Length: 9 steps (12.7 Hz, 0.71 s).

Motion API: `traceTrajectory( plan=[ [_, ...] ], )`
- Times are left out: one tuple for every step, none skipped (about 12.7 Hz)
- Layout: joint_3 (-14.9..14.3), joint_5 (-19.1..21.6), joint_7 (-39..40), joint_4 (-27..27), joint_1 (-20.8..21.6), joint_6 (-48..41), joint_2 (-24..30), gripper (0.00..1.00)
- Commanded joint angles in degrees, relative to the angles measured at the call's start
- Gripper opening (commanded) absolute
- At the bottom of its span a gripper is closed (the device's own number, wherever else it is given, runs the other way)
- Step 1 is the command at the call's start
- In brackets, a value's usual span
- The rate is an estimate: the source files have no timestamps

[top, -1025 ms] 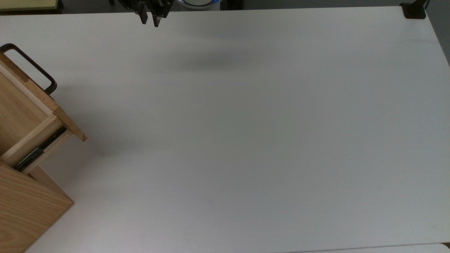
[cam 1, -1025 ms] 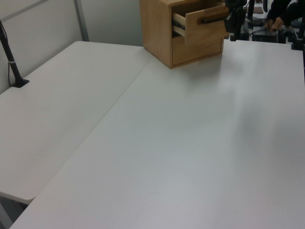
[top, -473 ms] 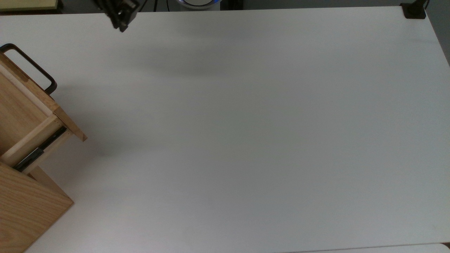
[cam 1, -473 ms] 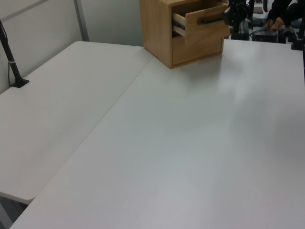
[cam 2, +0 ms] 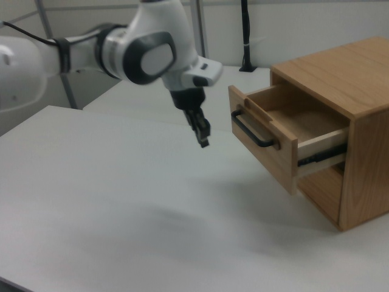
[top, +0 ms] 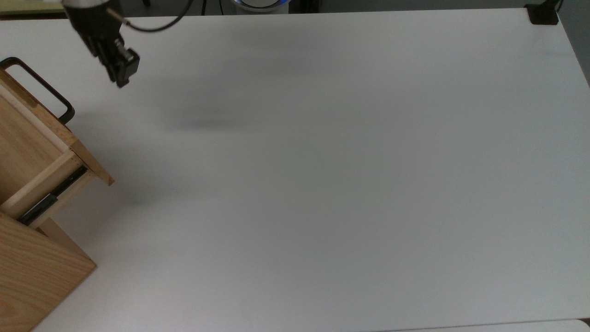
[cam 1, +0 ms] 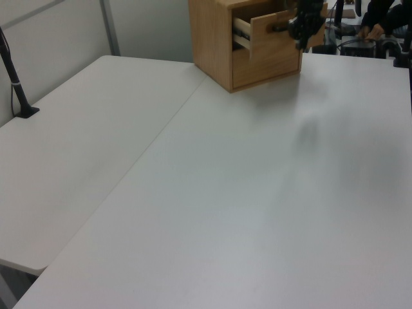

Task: Close the drawer by sliding it
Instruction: 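Close the gripper and move it toward the drawer front, then push the drawer front with the closed gripper into the cabinet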

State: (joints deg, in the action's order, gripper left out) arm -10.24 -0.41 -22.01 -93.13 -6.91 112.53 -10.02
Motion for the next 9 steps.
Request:
traceTrajectory(
  plan=[
    [0.0,0.4,-1.7,5.9,-2.2,2.2,-6.1,0.2],
    [0.0,0.4,-1.7,7.6,-2.8,2.3,-7.2,0.2],
    [-0.1,0.4,-1.8,8.9,-3.2,2.4,-8.3,0.2],
    [-0.1,0.4,-1.8,9.9,-3.5,3.5,-9.4,0.2],
    [-0.2,0.4,-1.8,10.2,-3.9,5.9,-10.1,0.2],
    [-0.3,0.4,-1.8,10.2,-4.3,8.6,-10.7,0.2],
    [-0.3,0.4,-1.8,10.2,-4.8,9.8,-11.0,0.2],
    [-0.7,0.4,-1.8,11.1,-5.1,11.6,-12.0,0.2],
    [-1.3,0.5,-2.3,12.6,-5.1,13.0,-13.5,0.2]
  ],
)
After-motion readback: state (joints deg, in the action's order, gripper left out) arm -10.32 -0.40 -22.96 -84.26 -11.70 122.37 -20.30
